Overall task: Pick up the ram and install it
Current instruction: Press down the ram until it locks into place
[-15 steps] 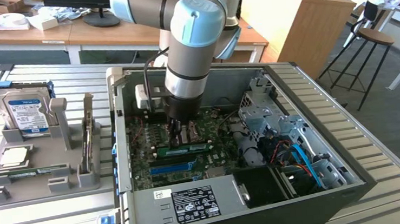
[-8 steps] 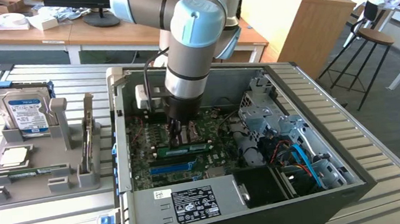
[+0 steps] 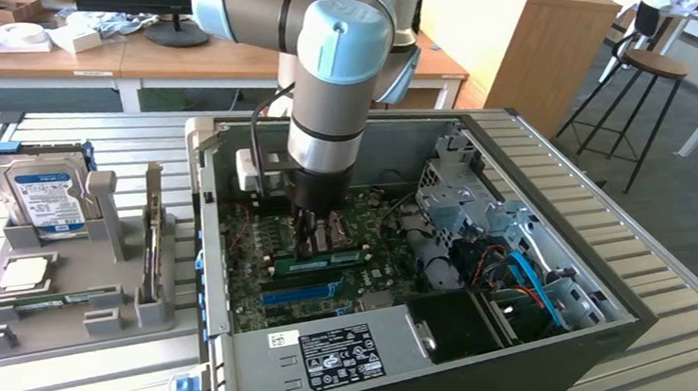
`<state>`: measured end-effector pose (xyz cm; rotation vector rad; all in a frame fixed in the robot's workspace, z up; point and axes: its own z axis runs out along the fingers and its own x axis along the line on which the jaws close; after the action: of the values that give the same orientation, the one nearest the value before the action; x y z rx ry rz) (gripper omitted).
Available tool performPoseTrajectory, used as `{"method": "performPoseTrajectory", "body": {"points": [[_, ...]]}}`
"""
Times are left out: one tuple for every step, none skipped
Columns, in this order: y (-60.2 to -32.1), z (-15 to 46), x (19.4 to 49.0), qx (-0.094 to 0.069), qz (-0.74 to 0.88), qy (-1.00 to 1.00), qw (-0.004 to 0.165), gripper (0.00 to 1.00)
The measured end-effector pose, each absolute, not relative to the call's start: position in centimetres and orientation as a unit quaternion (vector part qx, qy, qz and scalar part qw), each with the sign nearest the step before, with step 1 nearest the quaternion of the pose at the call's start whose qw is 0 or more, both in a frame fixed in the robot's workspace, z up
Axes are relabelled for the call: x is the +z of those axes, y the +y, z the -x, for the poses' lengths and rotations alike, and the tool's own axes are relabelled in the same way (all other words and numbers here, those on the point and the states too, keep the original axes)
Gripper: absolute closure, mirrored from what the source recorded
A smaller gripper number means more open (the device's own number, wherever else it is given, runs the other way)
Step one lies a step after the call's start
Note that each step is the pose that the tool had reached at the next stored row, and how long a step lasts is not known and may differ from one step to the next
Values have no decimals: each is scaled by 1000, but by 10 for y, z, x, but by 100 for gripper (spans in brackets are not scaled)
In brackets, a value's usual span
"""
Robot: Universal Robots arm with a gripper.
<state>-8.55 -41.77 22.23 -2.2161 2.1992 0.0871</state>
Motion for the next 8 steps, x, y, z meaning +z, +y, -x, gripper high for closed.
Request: {"method": "performPoseTrajectory", "body": {"points": [[-418, 85, 222, 28, 710, 704, 9, 90], [-418, 85, 222, 28, 710, 704, 9, 90], [-418, 85, 221, 28, 709, 704, 9, 90], [-418, 86, 221, 28, 709, 704, 9, 90], [-418, 85, 221, 28, 709, 704, 9, 90], [-418, 86, 221, 28, 709, 704, 9, 90], [-418, 85, 221, 28, 709, 704, 10, 90], [-418, 85, 221, 28, 709, 704, 10, 90]]}}
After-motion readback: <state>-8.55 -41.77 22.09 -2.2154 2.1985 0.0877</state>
